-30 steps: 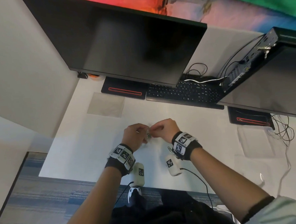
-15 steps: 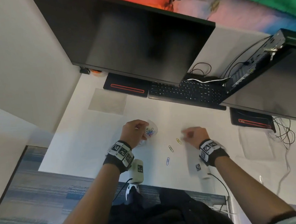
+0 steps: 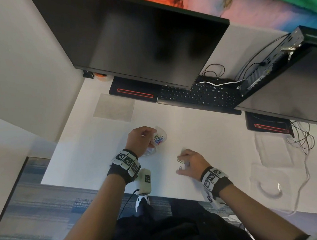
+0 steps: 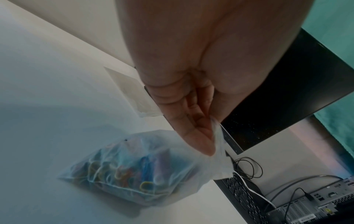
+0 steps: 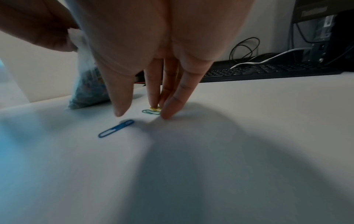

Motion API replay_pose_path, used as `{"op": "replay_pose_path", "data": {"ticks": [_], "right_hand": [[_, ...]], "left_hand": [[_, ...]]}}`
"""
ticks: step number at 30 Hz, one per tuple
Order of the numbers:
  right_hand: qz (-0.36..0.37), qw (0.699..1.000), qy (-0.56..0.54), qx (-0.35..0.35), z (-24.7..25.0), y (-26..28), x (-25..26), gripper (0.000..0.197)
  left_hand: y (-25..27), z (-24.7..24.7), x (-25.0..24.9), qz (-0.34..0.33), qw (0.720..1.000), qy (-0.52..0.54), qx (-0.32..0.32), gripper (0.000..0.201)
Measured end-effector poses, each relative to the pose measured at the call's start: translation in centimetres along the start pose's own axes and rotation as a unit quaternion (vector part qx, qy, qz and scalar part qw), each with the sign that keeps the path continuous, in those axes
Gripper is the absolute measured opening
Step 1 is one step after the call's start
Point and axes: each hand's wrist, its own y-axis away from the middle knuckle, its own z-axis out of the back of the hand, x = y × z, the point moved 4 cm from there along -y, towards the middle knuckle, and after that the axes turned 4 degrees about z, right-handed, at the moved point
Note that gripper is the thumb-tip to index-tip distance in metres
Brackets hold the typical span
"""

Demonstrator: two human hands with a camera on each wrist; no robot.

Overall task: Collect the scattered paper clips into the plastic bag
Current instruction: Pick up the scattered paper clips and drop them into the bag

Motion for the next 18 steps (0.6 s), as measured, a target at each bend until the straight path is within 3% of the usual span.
{"op": "replay_pose_path", "data": {"ticks": [4, 10, 13, 18], "right_hand": [[0.043, 0.997, 0.046, 0.048, -0.95, 0.01, 0.11, 0.059], [0.072, 0.996, 0.045, -0.013, -0.99, -0.17, -0.04, 0.019], [0.088, 0.995, 0.03, -0.04, -0.79, -0.15, 0.1, 0.01], [-0.03, 0.997, -0.054, -0.054, -0.16, -0.31, -0.69, 0.012]], "left_hand": [[0.02, 0.01, 0.27, -0.005, 1.0, 0.002, 0.003, 0.018], [0.16, 0.09, 0.18, -0.011, 1.0, 0.007, 0.0, 0.02], [0.19, 0.15, 0.25, -0.011, 1.0, 0.006, -0.002, 0.018], [-0.01, -0.03, 0.24, -0.013, 1.0, -0.005, -0.001, 0.017]]}}
